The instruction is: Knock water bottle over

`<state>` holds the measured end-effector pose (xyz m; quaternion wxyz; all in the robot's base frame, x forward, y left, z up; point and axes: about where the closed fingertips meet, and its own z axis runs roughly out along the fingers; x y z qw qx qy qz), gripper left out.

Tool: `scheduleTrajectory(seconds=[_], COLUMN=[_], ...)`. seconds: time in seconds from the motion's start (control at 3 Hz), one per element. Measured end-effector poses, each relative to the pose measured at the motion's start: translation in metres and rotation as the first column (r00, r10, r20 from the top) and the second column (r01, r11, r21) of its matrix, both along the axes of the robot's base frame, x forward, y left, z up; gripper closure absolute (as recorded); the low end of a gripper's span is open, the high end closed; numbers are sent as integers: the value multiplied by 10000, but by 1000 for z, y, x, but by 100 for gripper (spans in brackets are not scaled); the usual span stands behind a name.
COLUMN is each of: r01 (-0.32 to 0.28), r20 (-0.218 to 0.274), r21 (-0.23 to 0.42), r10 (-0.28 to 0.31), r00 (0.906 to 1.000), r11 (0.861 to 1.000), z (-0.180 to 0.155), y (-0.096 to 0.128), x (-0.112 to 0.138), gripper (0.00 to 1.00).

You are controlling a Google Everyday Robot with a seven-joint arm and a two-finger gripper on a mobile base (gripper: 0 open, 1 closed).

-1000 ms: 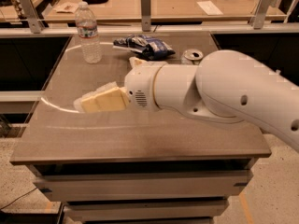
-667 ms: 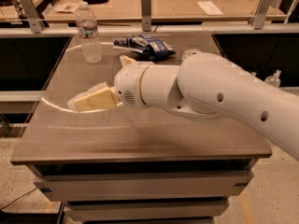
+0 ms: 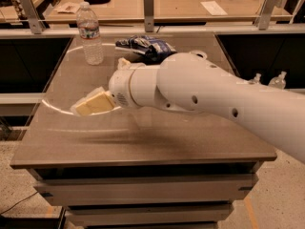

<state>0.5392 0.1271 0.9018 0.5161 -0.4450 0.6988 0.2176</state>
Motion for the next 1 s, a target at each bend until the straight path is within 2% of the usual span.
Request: scheduleTrajectory(seconds=[0.33, 0.67, 1.0], r01=[-3, 582, 1508], r20=[5, -124, -262], r21=[4, 52, -27], r10=[3, -581, -1509], r00=[10000, 9982, 9882], r11=[10000, 9983, 9886], z=[0, -8, -25], y=[0, -4, -15], x=[0, 18, 47], gripper=[0, 0, 0])
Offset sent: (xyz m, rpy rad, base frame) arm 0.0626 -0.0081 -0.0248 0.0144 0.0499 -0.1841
